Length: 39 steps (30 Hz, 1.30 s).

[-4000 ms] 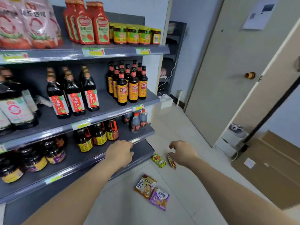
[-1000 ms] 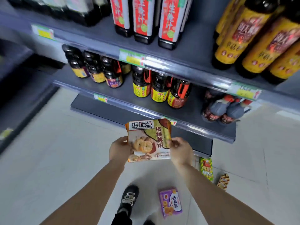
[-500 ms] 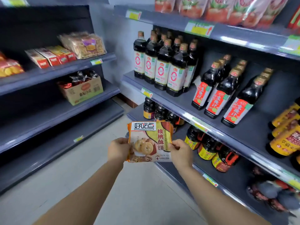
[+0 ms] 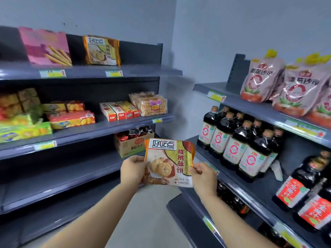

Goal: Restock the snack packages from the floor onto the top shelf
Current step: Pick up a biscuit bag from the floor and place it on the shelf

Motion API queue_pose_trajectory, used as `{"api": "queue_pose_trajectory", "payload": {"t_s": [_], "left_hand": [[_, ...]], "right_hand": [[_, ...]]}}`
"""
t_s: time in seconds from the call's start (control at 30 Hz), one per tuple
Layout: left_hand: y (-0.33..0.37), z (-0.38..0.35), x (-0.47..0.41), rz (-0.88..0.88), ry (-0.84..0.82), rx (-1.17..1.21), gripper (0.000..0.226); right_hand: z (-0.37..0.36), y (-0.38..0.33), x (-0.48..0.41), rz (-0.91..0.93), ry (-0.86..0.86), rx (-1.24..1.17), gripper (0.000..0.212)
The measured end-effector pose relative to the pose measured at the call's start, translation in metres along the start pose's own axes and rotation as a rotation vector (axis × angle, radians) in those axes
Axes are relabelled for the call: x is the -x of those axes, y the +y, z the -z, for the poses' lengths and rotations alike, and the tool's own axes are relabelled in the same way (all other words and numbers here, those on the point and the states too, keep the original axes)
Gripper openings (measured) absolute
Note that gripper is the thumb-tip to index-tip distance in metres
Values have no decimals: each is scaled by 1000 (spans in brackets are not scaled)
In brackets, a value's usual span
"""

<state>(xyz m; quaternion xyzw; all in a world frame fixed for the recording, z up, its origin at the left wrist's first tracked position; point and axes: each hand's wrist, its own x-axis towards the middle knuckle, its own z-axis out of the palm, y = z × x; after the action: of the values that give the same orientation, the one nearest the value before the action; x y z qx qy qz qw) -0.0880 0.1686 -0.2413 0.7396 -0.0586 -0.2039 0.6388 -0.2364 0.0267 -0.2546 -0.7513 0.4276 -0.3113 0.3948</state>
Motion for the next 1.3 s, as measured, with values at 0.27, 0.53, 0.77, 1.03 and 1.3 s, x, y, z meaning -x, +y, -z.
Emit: {"api": "queue_pose_trajectory", "payload": {"t_s": [0.27, 0.53, 0.77, 1.03, 1.3], "left_hand": [[76, 17, -93, -136, 150, 57, 17], [164, 29, -170, -294, 290, 53, 8], [237, 57, -241, -403, 383, 26, 5], [306, 91, -331, -530, 383, -58, 7], [349, 107, -415, -485, 312, -63, 3]], "right_hand": [[-48, -89, -98, 169, -33, -47, 14], [-87, -175, -200, 352, -84, -115, 10], [-141, -249, -276, 428, -63, -207, 13], [-210, -326, -350, 531, 6, -191, 10], [-273, -383, -418, 553, 18, -190, 10]]}}
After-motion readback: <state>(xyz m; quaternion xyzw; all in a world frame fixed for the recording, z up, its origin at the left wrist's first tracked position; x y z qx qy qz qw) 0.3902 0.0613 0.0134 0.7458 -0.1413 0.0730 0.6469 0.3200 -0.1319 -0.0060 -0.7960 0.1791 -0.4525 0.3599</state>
